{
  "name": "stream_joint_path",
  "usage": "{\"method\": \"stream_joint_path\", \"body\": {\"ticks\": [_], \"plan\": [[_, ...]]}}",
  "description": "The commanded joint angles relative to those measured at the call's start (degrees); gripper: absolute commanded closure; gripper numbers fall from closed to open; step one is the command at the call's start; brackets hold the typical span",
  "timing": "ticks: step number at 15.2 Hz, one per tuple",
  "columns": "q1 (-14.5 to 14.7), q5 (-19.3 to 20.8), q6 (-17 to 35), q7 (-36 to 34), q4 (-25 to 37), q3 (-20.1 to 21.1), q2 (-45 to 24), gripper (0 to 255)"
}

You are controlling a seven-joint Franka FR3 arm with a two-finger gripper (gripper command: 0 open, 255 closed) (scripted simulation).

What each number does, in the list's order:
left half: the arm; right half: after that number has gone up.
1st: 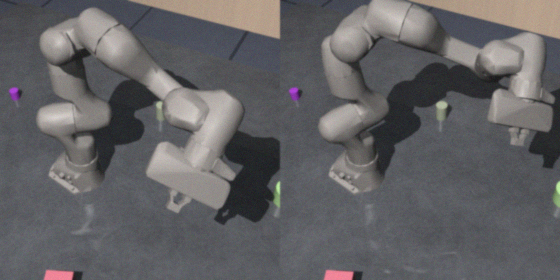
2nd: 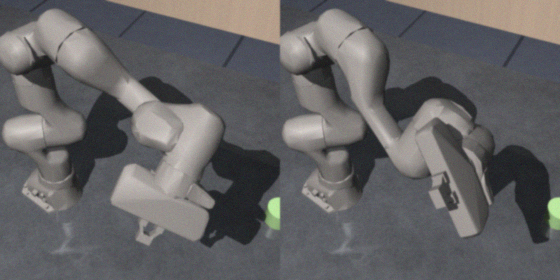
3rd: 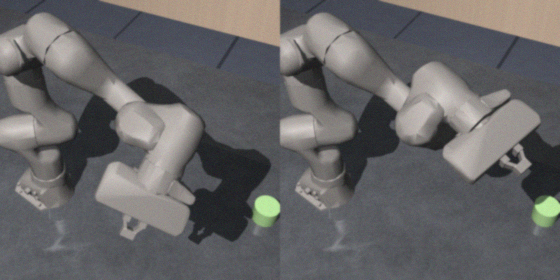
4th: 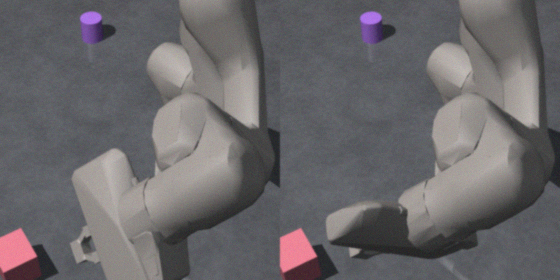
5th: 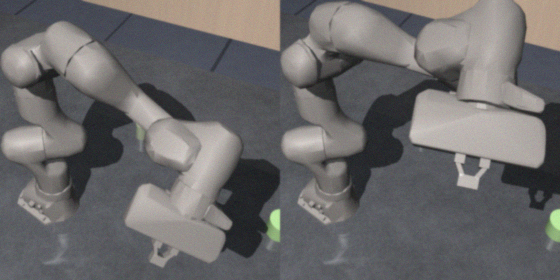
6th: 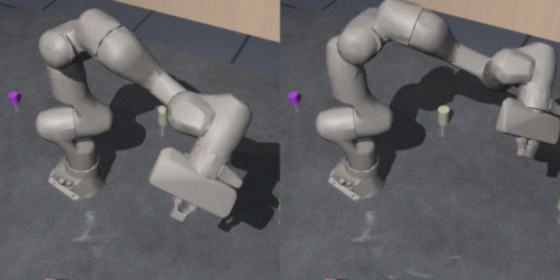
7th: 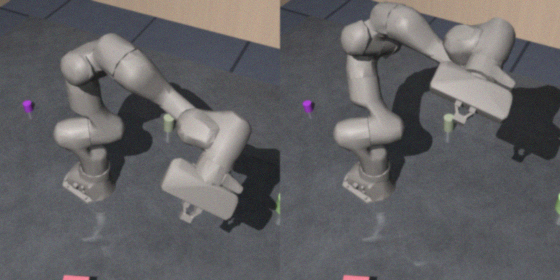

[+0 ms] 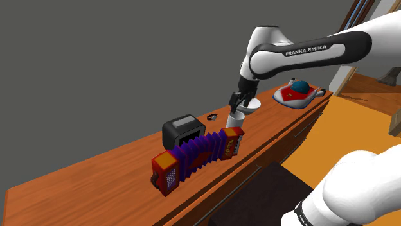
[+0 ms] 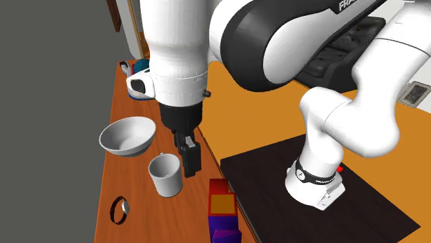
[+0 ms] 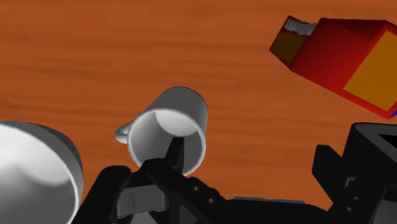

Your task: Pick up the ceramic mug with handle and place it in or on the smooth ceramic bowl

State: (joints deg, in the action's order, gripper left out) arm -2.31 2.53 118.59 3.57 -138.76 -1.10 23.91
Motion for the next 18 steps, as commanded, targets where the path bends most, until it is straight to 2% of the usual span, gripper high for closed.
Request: {"method": "stream_joint_path", "body": {"ticks": [1,6,14,18], "plan": [[-0.5,0.8,2.7,0.5,0.7,-0.4,-4.0,0],[-1.7,2.6,9.0,1.3,2.8,-1.4,-14.1,0],[-2.0,3.1,15.5,1.2,0.5,-1.8,-18.5,0],[-2.0,3.1,15.5,1.2,0.5,-1.8,-18.5,0]]}}
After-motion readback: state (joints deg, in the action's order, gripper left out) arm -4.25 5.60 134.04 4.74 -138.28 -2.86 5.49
